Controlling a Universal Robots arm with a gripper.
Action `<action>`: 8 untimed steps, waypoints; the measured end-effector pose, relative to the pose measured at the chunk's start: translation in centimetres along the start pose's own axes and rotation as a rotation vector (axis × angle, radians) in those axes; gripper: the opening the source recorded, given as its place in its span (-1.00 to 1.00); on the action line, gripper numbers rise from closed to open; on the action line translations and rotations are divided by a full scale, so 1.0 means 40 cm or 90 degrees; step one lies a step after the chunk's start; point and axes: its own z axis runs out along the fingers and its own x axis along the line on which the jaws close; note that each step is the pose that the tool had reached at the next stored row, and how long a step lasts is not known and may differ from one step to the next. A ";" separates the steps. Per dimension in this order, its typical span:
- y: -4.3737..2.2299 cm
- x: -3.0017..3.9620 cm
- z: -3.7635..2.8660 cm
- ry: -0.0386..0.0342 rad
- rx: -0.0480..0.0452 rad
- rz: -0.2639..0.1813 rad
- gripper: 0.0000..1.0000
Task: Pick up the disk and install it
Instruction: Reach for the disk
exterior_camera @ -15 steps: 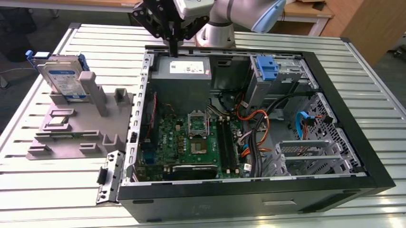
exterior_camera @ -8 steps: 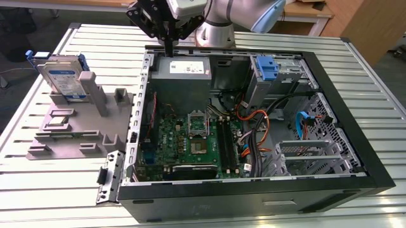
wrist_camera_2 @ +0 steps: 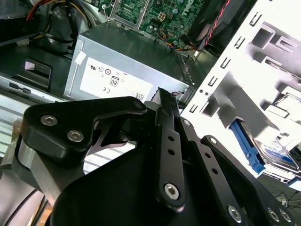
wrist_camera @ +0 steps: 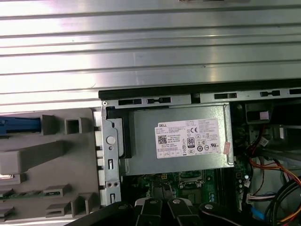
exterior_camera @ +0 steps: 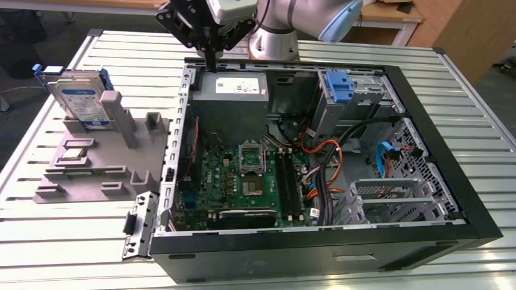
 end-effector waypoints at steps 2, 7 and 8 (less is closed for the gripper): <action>0.000 0.000 0.000 0.0000 0.0000 0.000 -0.80; 0.000 0.001 0.000 0.0000 0.0000 0.000 -0.80; 0.000 0.001 0.000 -0.0001 0.0000 0.000 -0.80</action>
